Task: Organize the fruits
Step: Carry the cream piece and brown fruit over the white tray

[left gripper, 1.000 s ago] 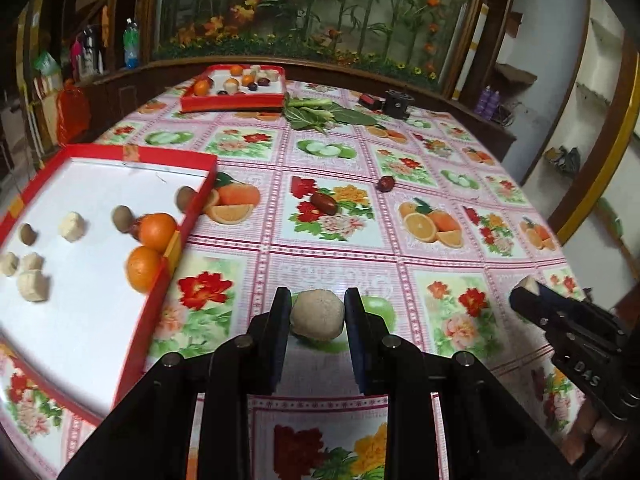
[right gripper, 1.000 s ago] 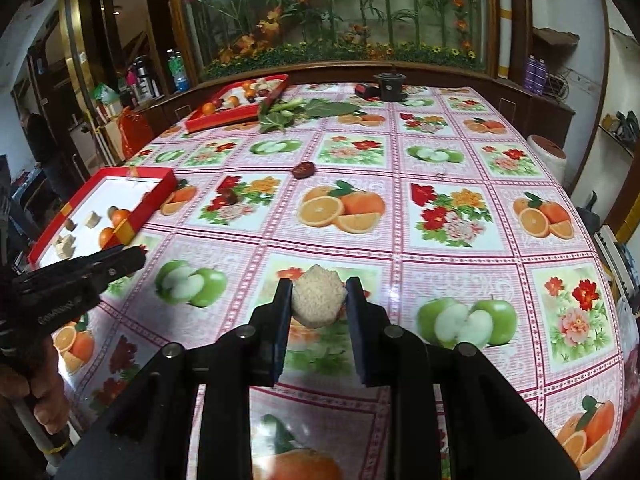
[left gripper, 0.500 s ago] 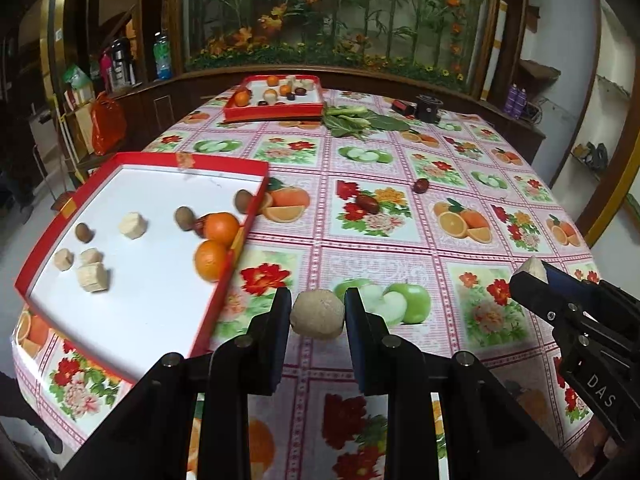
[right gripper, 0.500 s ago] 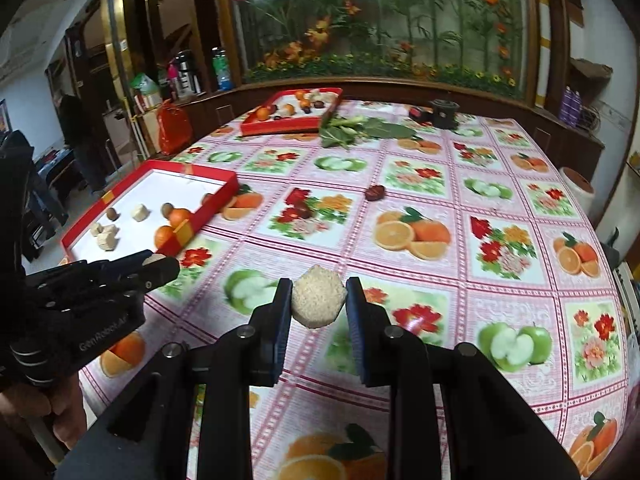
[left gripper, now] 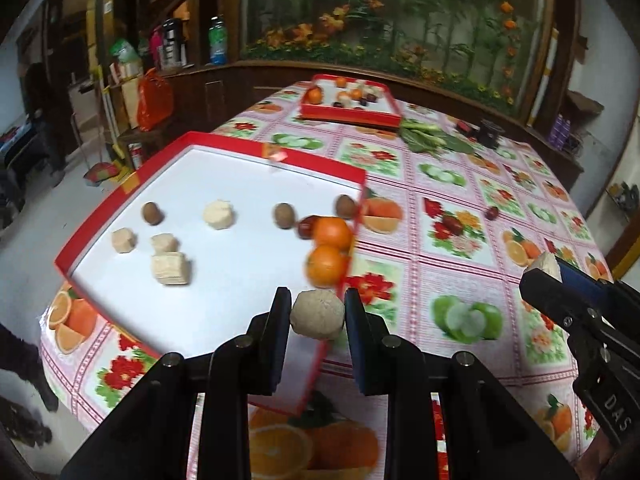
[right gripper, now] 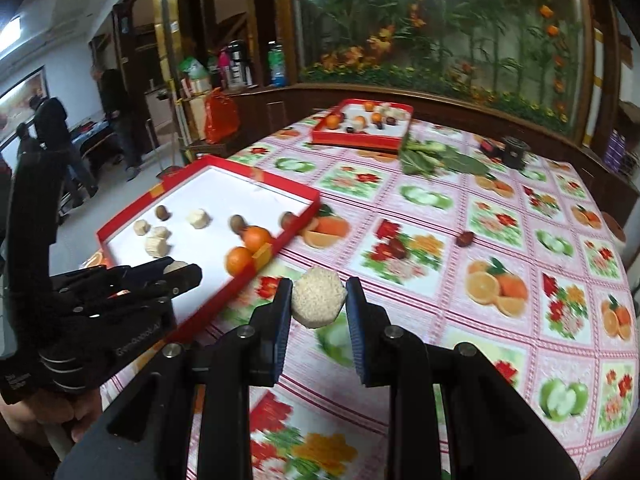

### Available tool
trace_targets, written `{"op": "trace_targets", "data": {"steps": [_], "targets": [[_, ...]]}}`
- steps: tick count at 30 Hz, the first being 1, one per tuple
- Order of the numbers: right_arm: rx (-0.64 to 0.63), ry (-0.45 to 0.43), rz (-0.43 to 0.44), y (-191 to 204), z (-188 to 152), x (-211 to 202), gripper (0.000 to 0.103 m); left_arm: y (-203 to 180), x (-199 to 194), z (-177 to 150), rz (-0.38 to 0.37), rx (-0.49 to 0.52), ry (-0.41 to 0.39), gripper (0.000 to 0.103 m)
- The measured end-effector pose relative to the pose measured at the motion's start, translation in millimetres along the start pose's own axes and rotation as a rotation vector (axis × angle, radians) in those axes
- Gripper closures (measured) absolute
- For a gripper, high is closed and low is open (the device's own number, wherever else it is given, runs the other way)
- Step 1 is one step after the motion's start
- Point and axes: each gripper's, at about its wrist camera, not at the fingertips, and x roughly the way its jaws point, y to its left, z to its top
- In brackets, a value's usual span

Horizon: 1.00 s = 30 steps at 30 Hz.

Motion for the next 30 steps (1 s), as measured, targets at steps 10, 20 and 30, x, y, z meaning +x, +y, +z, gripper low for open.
{"op": "trace_targets", "data": {"steps": [10, 20, 30], "targets": [[-0.054, -0.002, 0.082, 40, 33, 33, 0.074, 43, 10, 16, 0.104, -0.076, 0.003, 0.077], [-0.098, 0.033, 0.133, 77, 52, 80, 0.074, 88, 28, 43, 0.201, -0.136, -0.003, 0.077], [-0.109, 0.073, 0.153, 93, 51, 105, 0.074, 104, 46, 54, 0.228, -0.155, 0.013, 0.077]]}}
